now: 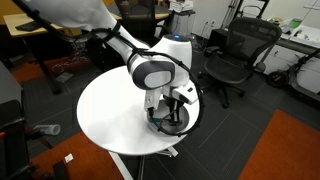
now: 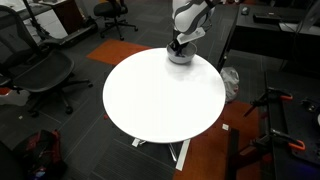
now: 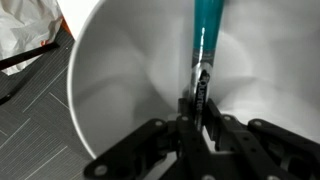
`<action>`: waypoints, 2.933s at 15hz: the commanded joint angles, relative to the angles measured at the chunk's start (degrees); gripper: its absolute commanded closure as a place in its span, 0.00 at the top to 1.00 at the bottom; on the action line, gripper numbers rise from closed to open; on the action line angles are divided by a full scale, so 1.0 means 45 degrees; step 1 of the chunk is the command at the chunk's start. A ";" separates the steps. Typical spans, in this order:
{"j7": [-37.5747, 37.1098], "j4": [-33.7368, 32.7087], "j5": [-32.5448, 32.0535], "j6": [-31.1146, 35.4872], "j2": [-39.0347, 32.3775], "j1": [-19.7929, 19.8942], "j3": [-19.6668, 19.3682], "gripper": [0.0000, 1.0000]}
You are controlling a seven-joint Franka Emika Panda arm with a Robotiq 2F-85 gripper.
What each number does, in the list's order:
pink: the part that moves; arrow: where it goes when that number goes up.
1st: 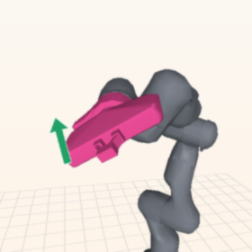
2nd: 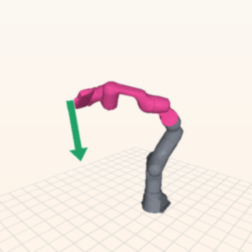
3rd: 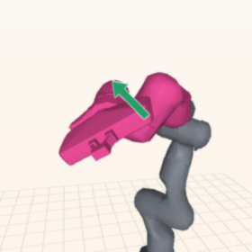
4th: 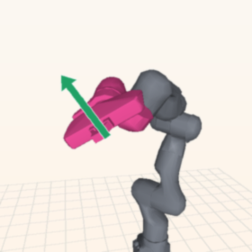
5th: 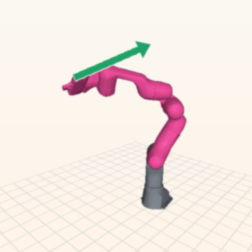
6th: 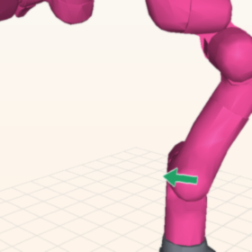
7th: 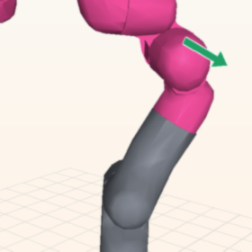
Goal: Take the pen out of the bowl and put it on the table
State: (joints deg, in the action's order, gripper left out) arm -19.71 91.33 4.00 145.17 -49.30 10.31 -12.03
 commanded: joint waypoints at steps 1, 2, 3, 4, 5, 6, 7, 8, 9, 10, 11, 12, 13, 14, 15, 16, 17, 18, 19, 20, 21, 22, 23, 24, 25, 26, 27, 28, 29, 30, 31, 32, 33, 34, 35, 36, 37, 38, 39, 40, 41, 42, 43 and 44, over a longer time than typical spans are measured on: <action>-0.0361 0.0404 0.0055 -0.0810 0.0934 -0.0321 -0.0387 0.05; -0.0307 0.0533 0.0048 -0.0913 0.1186 -0.0323 -0.0395 0.05; -0.0333 0.0678 -0.0049 -0.1025 0.1463 -0.0418 -0.0511 0.05; -0.0285 0.0778 -0.0062 -0.1149 0.1720 -0.0428 -0.0516 0.05; -0.0292 0.0895 -0.0113 -0.1221 0.1987 -0.0480 -0.0557 0.05; -0.0276 0.1113 -0.0199 -0.1305 0.2360 -0.0555 -0.0586 0.05; -0.0304 0.1246 -0.0298 -0.1406 0.2630 -0.0628 -0.0624 0.05; -0.0319 0.1455 -0.0360 -0.1515 0.2966 -0.0695 -0.0620 0.05; -0.0252 0.1691 -0.0352 -0.1601 0.3324 -0.0720 -0.0546 0.05; -0.0197 0.1974 -0.0298 -0.1642 0.3705 -0.0749 -0.0456 0.05; -0.0469 0.2238 -0.0447 -0.1767 0.4042 -0.0970 -0.0575 0.05; -0.0696 0.2523 -0.0513 -0.1764 0.4351 -0.1136 -0.0619 0.05; -0.0980 0.2862 -0.0652 -0.1821 0.4718 -0.1361 -0.0692 0.05; -0.1347 0.3210 -0.0812 -0.1799 0.5059 -0.1564 -0.0744 0.05; -0.1859 0.3593 -0.1020 -0.1758 0.5404 -0.1815 -0.0824 0.05; -0.2423 0.4007 -0.1290 -0.1666 0.5744 -0.2081 -0.0914 0.05; -0.3013 0.4402 -0.1571 -0.1668 0.6080 -0.2333 -0.1000 0.05; -0.3536 0.4737 -0.1769 -0.1721 0.6390 -0.2520 -0.1038 0.05; -0.4091 0.5116 -0.2016 -0.1667 0.6685 -0.2701 -0.1056 0.05; -0.4690 0.5517 -0.2294 -0.1624 0.6991 -0.2872 -0.1065 0.05; -0.5280 0.5906 -0.2605 -0.1569 0.7260 -0.3014 -0.1047 0.05; -0.5832 0.6287 -0.2839 -0.1555 0.7533 -0.3089 -0.0963 0.05; -0.6263 0.6599 -0.2988 -0.1590 0.7751 -0.3089 -0.0862 0.05; -0.6715 0.6936 -0.3102 -0.1634 0.7986 -0.3105 -0.0783 0.05; -0.7111 0.7272 -0.3225 -0.1572 0.8186 -0.3100 -0.0708 0.05; -0.7409 0.7627 -0.3204 -0.1480 0.8369 -0.3045 -0.0606 0.05; -0.7579 0.7951 -0.3128 -0.1405 0.8522 -0.2976 -0.0502 0.05; -0.7628 0.8221 -0.3001 -0.1360 0.8638 -0.2892 -0.0386 0.05; -0.7721 0.8474 -0.2933 -0.1244 0.8710 -0.2826 -0.0302 0.05; -0.7649 0.8723 -0.2794 -0.1095 0.8728 -0.2733 -0.0194 0.05; -0.7635 0.8971 -0.2759 -0.0899 0.8744 -0.2681 -0.0140 0.05; -0.7605 0.9214 -0.2660 -0.0605 0.8719 -0.2608 -0.0078 0.05; -0.7532 0.9449 -0.2467 -0.0202 0.8653 -0.2518 -0.0013 0.05; -0.7560 0.9657 -0.2352 0.0240 0.8579 -0.2480 0.0006 0.05; -0.7462 0.9877 -0.2153 0.0762 0.8480 -0.2412 0.0051 0.05; -0.7490 1.0065 -0.2116 0.1259 0.8378 -0.2388 0.0047 0.05; -0.7481 1.0235 -0.2016 0.1734 0.8241 -0.2367 0.0052 0.05; -0.7480 1.0351 -0.2002 0.2109 0.8103 -0.2372 0.0022 0.05; -0.7481 1.0454 -0.1927 0.2430 0.7968 -0.2379 0.0003 0.05; -0.7525 1.0497 -0.1986 0.2728 0.7755 -0.2435 -0.0067 0.05; -0.7584 1.0528 -0.2049 0.2957 0.7587 -0.2507 -0.0143 0.05; -0.7597 1.0533 -0.2023 0.3138 0.7404 -0.2553 -0.0187 0.05; -0.7656 1.0479 -0.2050 0.3342 0.7156 -0.2630 -0.0260 0.05; -0.7636 1.0411 -0.1955 0.3494 0.6919 -0.2654 -0.0274 0.05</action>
State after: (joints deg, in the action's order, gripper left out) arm -53.00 138.07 -5.64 157.78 -16.01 -1.15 -12.85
